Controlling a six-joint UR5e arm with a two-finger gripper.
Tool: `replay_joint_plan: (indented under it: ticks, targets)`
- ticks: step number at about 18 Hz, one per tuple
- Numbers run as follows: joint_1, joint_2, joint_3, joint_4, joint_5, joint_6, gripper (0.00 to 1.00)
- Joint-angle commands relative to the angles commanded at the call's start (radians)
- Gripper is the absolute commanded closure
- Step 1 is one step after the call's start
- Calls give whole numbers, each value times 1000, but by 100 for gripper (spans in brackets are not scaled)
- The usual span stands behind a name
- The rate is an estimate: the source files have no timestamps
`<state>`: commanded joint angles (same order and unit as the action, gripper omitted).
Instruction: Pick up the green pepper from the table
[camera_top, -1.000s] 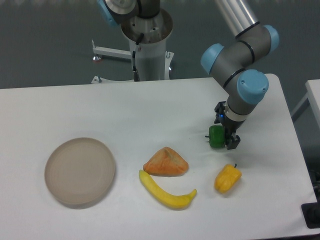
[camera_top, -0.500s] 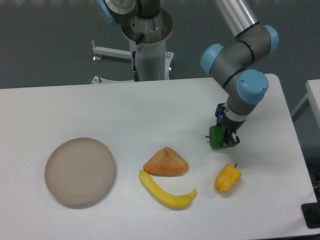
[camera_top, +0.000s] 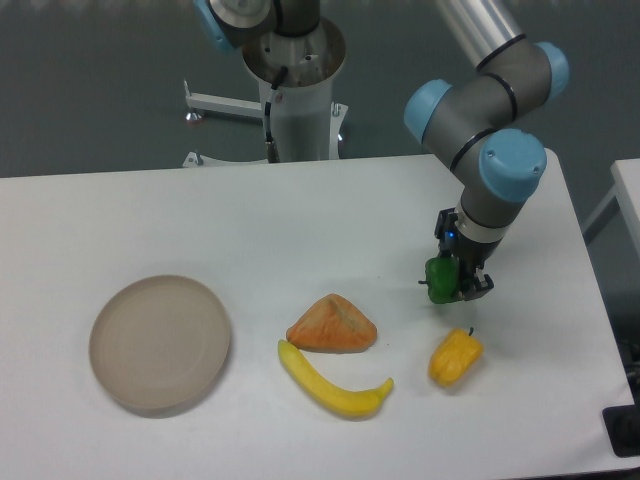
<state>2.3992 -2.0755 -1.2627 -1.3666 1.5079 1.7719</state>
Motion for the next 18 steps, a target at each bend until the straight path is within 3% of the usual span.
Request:
replay_joint_plan:
  ticks: [5, 18]
  targets:
    - [-29, -6, 22, -2, 0, -84, 56]
    - [-26, -17, 31, 3, -5, -106, 56]
